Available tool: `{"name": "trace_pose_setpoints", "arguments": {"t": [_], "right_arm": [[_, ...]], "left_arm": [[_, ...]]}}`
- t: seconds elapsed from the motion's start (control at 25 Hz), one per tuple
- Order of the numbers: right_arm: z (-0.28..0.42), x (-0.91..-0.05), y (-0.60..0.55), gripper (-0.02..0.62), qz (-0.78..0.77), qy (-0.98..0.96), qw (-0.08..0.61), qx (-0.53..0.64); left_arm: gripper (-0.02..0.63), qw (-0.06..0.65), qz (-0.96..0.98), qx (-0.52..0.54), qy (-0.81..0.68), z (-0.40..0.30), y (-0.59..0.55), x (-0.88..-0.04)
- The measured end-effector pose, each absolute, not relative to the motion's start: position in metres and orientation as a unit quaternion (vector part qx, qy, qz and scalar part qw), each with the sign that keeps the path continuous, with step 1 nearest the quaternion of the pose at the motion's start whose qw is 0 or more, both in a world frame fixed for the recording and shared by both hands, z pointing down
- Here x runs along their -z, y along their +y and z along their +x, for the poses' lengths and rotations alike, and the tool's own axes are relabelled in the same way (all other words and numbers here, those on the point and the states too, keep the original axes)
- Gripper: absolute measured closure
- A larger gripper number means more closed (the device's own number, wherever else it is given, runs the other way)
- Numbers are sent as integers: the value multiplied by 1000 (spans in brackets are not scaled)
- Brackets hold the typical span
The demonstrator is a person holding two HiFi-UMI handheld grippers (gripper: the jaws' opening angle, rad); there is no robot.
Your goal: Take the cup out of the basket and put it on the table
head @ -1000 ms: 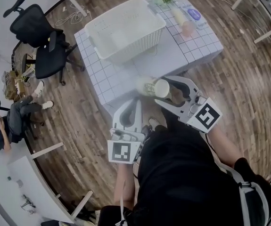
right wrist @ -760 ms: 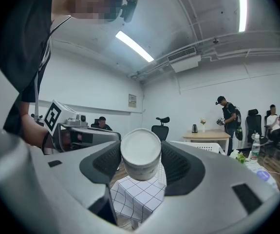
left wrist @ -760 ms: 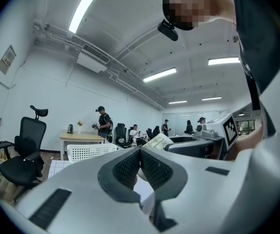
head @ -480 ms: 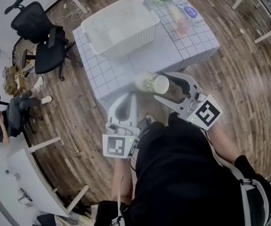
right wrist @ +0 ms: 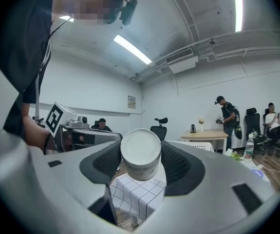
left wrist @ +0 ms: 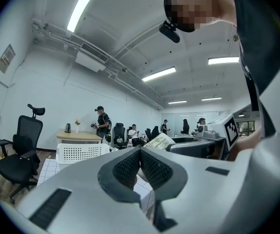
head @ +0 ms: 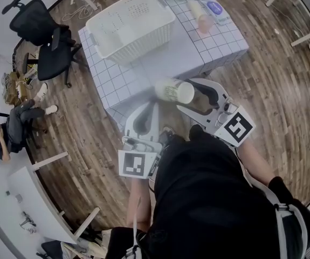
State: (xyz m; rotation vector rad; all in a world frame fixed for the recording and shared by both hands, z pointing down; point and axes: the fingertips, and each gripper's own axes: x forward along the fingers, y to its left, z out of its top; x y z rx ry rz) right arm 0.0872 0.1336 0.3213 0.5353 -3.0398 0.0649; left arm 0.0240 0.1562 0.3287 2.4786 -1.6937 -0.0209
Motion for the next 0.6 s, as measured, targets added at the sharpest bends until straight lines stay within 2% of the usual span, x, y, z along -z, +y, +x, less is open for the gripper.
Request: {"name": "trace_pose_setpoints", "arguments": {"t": [0.6], "right_arm": [[93,-322,141,328,162,-986,28,-23]], "left_arm": [[597,69,816,0,-574,33,166,-327]]}}
